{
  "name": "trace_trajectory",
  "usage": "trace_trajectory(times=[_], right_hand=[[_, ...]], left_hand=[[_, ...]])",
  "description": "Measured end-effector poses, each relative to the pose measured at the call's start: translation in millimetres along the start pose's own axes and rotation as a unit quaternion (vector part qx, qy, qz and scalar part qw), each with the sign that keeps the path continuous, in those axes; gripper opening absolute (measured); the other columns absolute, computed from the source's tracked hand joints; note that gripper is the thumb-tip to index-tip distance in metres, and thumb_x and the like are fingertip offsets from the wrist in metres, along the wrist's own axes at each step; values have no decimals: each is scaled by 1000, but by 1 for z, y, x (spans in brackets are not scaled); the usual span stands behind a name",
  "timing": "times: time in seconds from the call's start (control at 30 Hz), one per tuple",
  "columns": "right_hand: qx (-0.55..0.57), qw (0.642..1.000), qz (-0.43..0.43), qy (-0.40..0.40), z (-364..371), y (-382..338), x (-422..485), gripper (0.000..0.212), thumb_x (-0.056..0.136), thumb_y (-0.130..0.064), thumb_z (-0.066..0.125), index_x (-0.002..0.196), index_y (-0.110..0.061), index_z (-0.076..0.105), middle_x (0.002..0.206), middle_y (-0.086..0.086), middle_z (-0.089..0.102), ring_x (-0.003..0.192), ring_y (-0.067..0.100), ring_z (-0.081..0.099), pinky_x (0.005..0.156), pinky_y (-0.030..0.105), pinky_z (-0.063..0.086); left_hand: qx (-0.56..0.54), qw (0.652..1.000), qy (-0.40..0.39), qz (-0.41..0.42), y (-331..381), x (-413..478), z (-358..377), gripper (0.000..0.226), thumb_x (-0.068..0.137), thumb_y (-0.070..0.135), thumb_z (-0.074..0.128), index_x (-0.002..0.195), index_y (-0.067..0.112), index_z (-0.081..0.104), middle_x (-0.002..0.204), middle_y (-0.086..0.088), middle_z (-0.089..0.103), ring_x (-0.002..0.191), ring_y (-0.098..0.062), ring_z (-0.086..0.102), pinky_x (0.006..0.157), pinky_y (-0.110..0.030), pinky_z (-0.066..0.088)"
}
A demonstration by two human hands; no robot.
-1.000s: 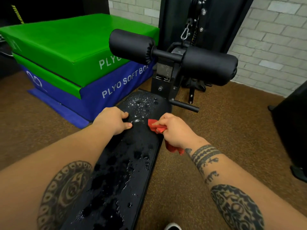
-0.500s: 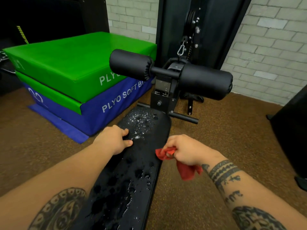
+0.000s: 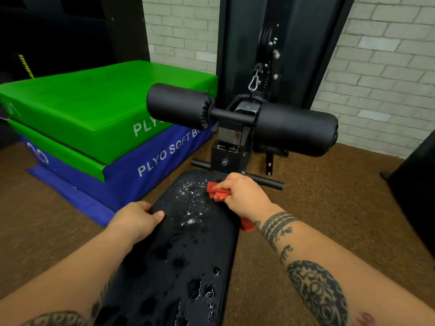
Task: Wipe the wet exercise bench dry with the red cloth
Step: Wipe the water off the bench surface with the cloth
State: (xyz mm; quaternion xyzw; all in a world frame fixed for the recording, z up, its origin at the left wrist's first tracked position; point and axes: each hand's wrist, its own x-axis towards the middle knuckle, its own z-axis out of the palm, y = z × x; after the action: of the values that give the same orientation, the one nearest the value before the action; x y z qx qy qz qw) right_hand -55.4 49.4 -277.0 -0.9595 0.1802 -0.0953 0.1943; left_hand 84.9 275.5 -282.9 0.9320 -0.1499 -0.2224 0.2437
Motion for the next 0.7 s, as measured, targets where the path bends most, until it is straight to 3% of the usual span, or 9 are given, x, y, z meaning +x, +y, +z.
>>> trace_trajectory(times=[0.13, 0.37, 0.43, 0.53, 0.7], right_hand=[[3, 998, 39, 48, 7, 6, 14, 23, 92, -27, 62, 109, -30, 77, 97, -1, 57, 95, 22, 62, 92, 35, 50], [-37, 975, 195, 101, -17, 25, 30, 30, 91, -21, 60, 119, -20, 70, 115, 12, 67, 107, 31, 64, 94, 36, 50], [-13, 981, 161, 104, -19, 20, 30, 31, 90, -22, 61, 120, -25, 71, 115, 10, 65, 108, 29, 62, 96, 36, 49], [-4, 997, 67, 31, -6, 9, 27, 27, 90, -26, 63, 113, -33, 74, 106, 2, 63, 104, 23, 62, 95, 35, 49], [-12, 991, 124, 48, -1, 13, 35, 27, 92, -30, 64, 118, -29, 72, 111, 7, 62, 108, 28, 61, 94, 36, 49]], left_hand=[[28, 1000, 0, -3, 3, 0, 1, 53, 93, 48, 60, 138, 19, 56, 132, -6, 62, 121, -29, 57, 103, -40, 46], [42, 999, 3, 0, 6, -6, 0, 56, 96, 47, 56, 144, 19, 49, 140, -8, 57, 127, -31, 53, 103, -40, 45], [35, 999, 0, 0, 7, -6, 1, 57, 96, 45, 57, 146, 19, 47, 141, -8, 56, 128, -31, 52, 104, -39, 44], [42, 999, -6, -3, 9, -7, 1, 57, 97, 45, 56, 147, 19, 45, 143, -9, 54, 129, -32, 50, 105, -39, 43], [32, 999, 1, -4, 10, -8, 1, 56, 97, 44, 56, 146, 18, 47, 143, -8, 54, 131, -31, 50, 105, -38, 41]])
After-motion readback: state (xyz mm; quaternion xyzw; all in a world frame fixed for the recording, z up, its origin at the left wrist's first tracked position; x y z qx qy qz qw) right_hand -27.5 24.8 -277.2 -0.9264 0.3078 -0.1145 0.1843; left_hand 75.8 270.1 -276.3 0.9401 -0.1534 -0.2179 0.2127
